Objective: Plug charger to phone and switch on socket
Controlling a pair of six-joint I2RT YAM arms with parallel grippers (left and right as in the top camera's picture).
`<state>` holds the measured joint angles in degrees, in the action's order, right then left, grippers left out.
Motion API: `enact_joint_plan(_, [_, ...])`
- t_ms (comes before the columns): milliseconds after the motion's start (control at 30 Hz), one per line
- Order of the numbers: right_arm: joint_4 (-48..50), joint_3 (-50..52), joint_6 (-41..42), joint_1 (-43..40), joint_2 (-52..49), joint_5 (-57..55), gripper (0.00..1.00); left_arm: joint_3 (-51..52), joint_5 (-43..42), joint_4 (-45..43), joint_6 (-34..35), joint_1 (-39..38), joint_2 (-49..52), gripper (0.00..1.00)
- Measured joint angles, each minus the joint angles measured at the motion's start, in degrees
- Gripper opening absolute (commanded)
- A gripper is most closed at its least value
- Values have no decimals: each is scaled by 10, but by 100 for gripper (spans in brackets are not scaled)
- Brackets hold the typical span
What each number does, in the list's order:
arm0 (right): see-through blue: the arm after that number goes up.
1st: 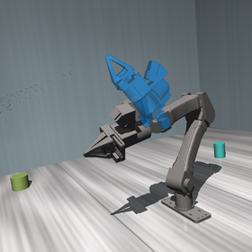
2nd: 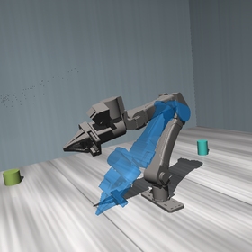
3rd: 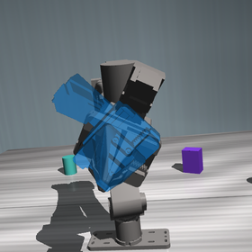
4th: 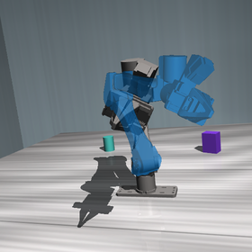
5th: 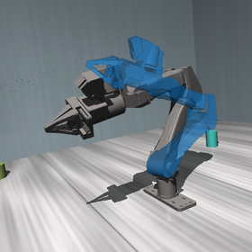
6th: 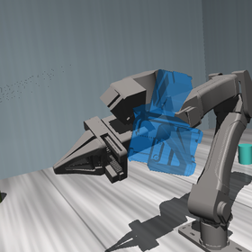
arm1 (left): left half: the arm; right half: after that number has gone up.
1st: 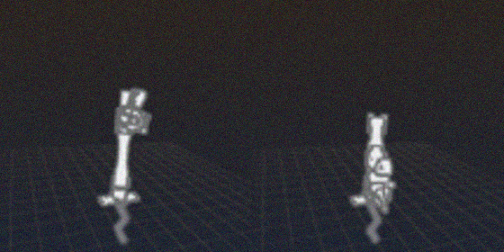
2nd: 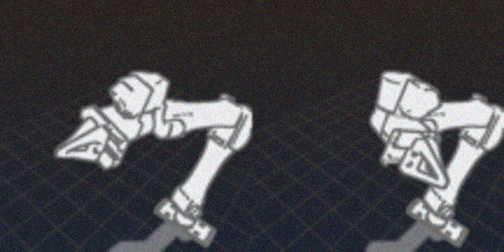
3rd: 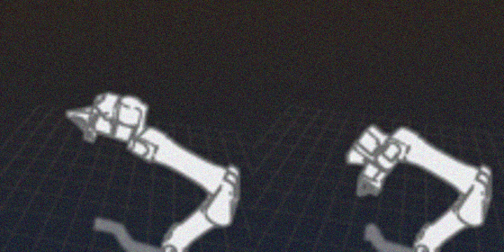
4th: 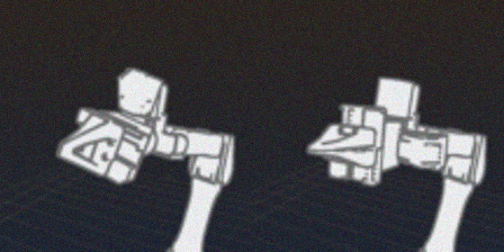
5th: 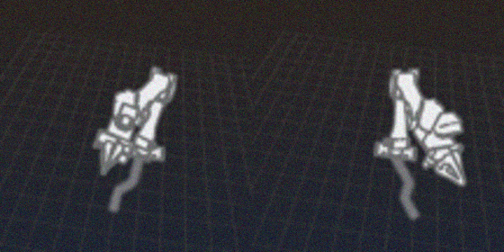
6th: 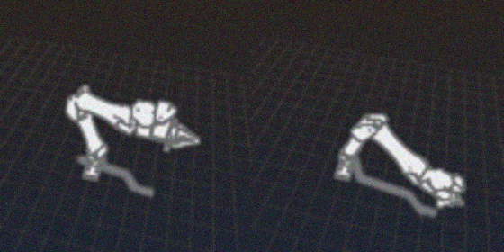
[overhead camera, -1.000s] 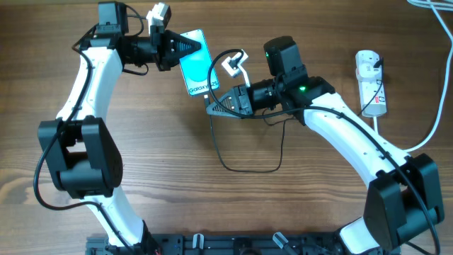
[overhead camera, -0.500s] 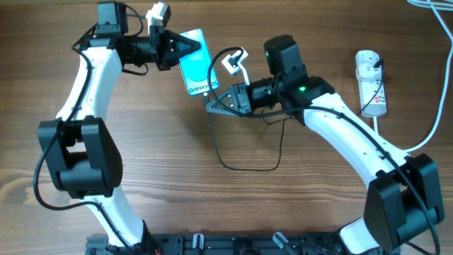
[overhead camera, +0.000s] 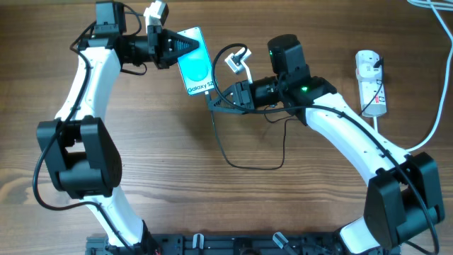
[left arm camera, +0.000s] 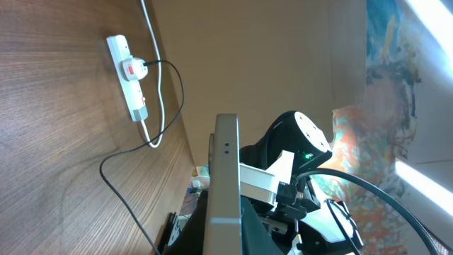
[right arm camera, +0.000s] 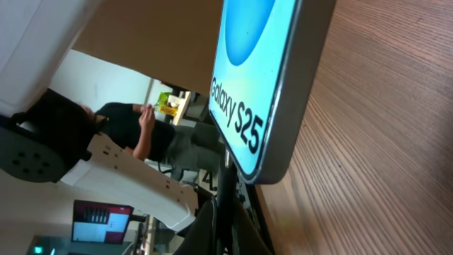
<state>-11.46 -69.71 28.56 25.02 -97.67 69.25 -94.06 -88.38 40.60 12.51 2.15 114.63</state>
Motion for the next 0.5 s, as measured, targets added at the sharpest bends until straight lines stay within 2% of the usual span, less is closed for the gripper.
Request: enact_joint_plan(500, [19, 23, -3, -14, -8, 54, 4, 0, 0, -1, -9, -8, 0, 4])
